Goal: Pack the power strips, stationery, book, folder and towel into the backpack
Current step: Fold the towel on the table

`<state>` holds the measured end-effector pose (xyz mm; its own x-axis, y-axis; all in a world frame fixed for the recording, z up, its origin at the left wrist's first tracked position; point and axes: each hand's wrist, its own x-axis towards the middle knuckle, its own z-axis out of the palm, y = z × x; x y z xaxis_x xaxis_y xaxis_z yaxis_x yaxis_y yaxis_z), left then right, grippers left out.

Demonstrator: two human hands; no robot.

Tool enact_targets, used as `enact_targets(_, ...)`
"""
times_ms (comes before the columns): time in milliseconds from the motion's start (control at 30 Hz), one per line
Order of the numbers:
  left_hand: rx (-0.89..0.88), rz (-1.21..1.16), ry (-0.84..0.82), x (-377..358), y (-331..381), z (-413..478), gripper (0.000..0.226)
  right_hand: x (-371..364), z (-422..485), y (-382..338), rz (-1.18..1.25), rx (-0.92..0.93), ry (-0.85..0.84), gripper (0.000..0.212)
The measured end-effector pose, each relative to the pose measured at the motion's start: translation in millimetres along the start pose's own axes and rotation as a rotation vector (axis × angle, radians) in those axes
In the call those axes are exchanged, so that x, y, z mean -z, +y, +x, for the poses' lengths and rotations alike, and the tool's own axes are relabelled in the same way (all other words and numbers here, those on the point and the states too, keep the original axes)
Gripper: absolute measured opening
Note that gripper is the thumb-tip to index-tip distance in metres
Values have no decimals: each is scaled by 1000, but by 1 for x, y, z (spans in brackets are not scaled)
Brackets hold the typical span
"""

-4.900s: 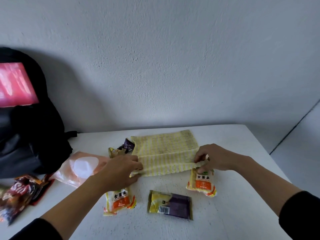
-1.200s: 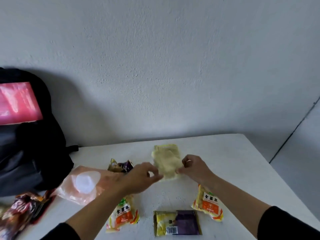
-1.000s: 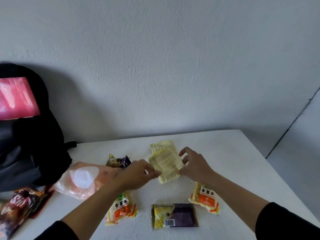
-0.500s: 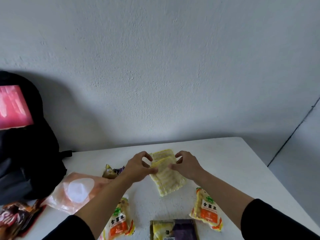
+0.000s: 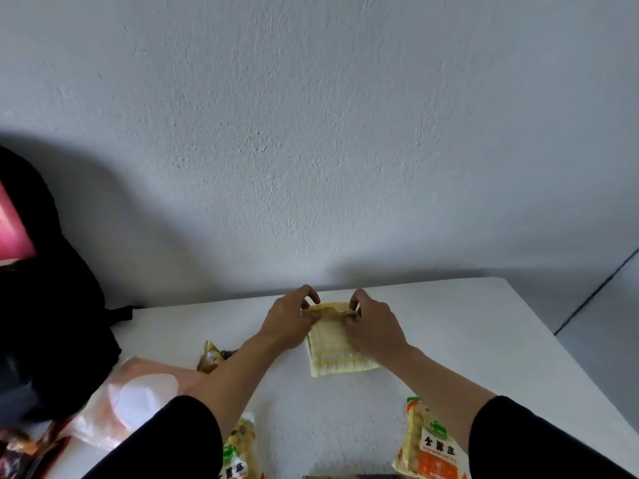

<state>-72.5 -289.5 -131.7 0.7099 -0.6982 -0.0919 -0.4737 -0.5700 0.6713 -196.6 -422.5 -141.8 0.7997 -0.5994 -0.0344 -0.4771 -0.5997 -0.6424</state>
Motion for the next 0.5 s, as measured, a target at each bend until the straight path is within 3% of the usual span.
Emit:
enact_targets(100, 16, 112, 15, -6, -5, 13, 27, -5, 12, 2, -136, 128, 57, 34)
enact_targets(200, 43, 187, -30, -4, -8, 18, 54, -4, 26, 8, -138, 191, 15, 49)
enact_targets(300, 26, 288, -155, -1, -8, 23, 64, -2, 42, 14, -194, 186, -126, 44)
enact_targets(500, -21, 279, -129, -5, -9, 23, 55, -6, 50, 14, -154, 171, -187, 26)
